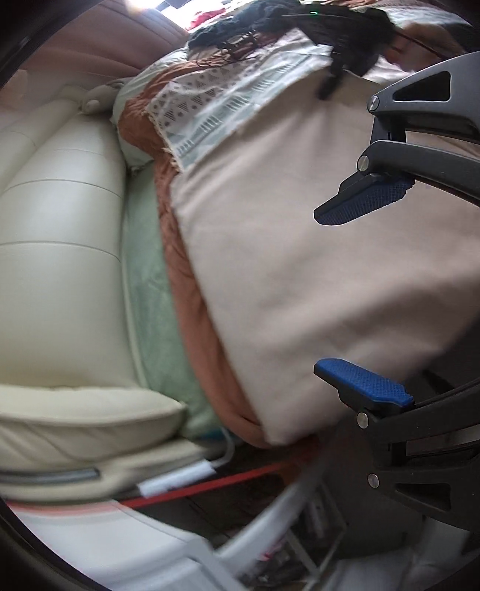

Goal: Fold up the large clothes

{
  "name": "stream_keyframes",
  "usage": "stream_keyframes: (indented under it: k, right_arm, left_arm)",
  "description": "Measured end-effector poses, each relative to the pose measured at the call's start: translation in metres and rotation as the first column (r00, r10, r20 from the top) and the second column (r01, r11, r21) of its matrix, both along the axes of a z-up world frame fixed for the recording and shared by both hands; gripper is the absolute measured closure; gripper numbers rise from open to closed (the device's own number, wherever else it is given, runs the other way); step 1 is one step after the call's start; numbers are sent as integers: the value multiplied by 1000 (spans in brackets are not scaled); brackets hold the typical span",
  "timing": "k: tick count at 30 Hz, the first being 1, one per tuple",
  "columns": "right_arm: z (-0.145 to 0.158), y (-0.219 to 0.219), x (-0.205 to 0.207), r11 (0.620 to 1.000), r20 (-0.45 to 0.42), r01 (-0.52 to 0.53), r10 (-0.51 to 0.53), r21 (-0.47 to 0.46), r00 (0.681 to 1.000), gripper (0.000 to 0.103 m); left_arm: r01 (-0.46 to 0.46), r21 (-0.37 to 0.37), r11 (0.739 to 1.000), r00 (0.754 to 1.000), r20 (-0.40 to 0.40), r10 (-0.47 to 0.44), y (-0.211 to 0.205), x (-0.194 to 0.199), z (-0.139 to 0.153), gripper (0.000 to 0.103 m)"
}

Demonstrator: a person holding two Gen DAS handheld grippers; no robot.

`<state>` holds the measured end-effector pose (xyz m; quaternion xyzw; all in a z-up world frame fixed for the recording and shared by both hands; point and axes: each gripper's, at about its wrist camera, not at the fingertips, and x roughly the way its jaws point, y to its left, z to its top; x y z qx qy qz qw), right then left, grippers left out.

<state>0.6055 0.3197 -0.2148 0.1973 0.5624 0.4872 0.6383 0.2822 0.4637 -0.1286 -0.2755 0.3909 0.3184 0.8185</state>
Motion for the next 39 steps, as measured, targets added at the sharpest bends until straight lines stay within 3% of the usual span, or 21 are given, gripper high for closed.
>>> stream_keyframes:
  k: [3, 6, 8, 17, 19, 21, 24, 26, 28, 30, 39]
  right_arm:
    - [-15, 0, 8, 999, -3, 2, -2, -38, 1000, 90]
    - [-19, -5, 5, 993, -5, 8, -8, -115, 1000, 76]
    - [-19, -12, 4, 990, 9, 5, -4, -143, 1000, 74]
    - [24, -54, -10, 986, 79, -13, 26, -168, 997, 70]
    - [41, -60, -18, 977, 138, -1, 31, -215, 990, 51]
    - [59, -67, -28, 975, 178, 0, 40, -220, 983, 45]
    - [80, -77, -39, 967, 225, 7, 52, -254, 973, 44]
    - [95, -87, -47, 963, 268, 19, 55, -268, 962, 36]
    - [107, -99, -54, 960, 302, 39, 48, -277, 952, 15]
    - [119, -114, -59, 959, 319, 62, 30, -276, 947, 5]
    - [172, -182, -90, 951, 447, 156, -22, -265, 894, 1]
  left_arm:
    - [-21, -25, 999, 1000, 4, 21, -10, -19, -10, 27]
    - [-56, -54, 997, 998, 19, 57, -18, -31, -19, 27]
    - [-70, -91, 993, 996, 44, 74, -22, -39, -25, 27]
    - [-35, -100, 994, 993, 108, 46, -54, -55, -18, 24]
    - [-22, -79, 997, 992, 123, 31, -65, -57, -9, 18]
    - [-11, -56, 998, 989, 148, 19, -78, -60, 2, 12]
    - [7, -42, 999, 983, 186, 1, -93, -62, 18, 6]
    - [25, -27, 999, 979, 203, -19, -105, -63, 29, 4]
    - [45, -12, 999, 976, 215, -41, -117, -64, 38, 3]
    - [62, 8, 998, 972, 226, -62, -130, -65, 50, 3]
    - [143, 122, 982, 951, 259, -170, -201, -73, 99, 0]
